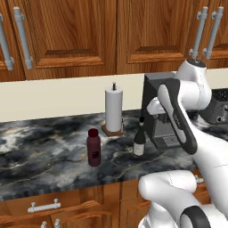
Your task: There is a wine glass and glass cup on the dining counter. Place the wine bottle next to the wine glass and the juice bottle next to the glass cup.
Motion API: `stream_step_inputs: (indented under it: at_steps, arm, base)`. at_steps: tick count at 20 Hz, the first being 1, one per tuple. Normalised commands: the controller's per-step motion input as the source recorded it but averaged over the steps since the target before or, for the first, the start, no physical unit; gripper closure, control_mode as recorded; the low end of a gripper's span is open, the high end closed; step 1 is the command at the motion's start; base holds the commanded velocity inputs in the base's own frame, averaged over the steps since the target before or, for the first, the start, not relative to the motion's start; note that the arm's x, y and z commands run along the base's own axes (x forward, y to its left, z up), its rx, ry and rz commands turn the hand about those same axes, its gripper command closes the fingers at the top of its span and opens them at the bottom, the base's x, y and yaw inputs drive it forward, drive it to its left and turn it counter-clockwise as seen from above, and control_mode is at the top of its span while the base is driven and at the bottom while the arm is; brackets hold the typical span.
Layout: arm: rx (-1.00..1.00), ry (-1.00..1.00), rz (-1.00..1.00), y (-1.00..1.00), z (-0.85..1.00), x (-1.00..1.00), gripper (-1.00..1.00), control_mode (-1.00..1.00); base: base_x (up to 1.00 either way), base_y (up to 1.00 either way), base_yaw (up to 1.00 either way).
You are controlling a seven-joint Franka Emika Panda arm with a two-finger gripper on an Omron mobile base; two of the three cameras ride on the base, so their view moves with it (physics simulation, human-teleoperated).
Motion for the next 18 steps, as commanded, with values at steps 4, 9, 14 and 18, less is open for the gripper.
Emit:
stream_step_inputs:
  at_steps: [4,9,14,18]
  arm:
    - [0.12,-0.18,0.22,0.00,-0.59,-0.20,-1.00,-1.00]
    - [0.01,-0.04,0.04,0.18,-0.45,0.35,-1.00,-1.00]
    - [0.00,0.00,0.00,0.08,-0.33,0.20,-1.00,-1.00]
    - [0.00,0.00,0.00,0.02,-0.25,0.11,-1.00,-1.00]
  base:
    - [0.00,0.00,0.00]
    - [0.00,0.00,0.00]
    - [0.00,0.00,0.00]
    - [0.00,0.00,0.00]
